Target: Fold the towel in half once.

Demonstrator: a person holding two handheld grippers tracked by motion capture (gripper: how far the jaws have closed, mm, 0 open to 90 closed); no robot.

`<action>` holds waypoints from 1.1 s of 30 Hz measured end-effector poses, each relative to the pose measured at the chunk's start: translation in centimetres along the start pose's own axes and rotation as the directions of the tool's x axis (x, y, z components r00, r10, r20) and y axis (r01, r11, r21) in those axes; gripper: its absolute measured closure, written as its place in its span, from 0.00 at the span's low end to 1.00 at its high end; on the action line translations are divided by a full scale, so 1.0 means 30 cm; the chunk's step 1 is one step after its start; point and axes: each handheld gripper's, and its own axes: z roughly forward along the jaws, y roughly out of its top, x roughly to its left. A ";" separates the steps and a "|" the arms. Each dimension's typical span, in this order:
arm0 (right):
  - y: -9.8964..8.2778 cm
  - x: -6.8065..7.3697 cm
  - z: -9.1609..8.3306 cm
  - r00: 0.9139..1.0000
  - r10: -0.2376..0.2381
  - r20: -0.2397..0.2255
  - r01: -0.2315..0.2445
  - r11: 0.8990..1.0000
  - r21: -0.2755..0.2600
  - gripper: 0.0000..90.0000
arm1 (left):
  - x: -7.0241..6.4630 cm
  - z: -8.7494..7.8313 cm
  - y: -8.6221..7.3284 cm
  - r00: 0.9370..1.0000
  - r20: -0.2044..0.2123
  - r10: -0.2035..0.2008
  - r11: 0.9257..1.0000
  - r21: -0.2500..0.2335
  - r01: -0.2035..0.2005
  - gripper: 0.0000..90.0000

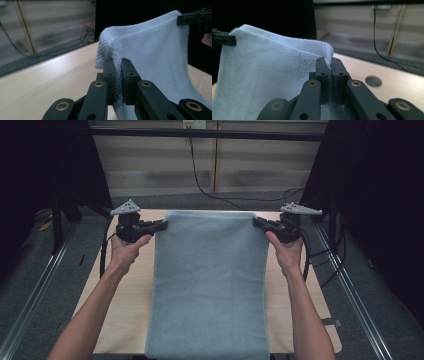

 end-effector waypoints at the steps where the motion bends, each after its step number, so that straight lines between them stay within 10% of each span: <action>1: 0.013 0.009 -0.010 1.000 -0.005 -0.013 0.005 1.000 -0.018 0.96 | -0.018 -0.012 0.013 1.000 0.009 0.013 1.000 -0.014 -0.013 0.93; 9: -0.072 0.088 -0.140 0.995 -0.060 -0.079 0.062 0.998 0.024 0.96 | -0.097 -0.098 -0.120 0.996 0.079 0.028 0.999 0.020 -0.030 0.93; 17: -0.336 0.221 -0.297 0.984 -0.055 -0.169 0.073 0.992 0.102 0.96 | -0.180 -0.210 -0.330 0.990 0.141 0.005 0.996 0.088 -0.018 0.93; 26: -0.537 0.303 -0.347 0.974 -0.006 -0.228 0.068 0.962 0.263 0.96 | -0.271 -0.278 -0.522 0.981 0.179 -0.074 0.974 0.222 0.033 0.93; 30: -0.592 0.325 -0.352 0.976 0.006 -0.219 0.061 0.952 0.298 0.96 | -0.316 -0.276 -0.625 0.976 0.190 -0.108 0.949 0.312 0.044 0.93; 33: -0.665 0.343 -0.330 0.974 0.008 -0.225 0.081 0.919 0.385 0.96 | -0.328 -0.259 -0.668 0.982 0.167 -0.090 0.933 0.358 0.024 0.93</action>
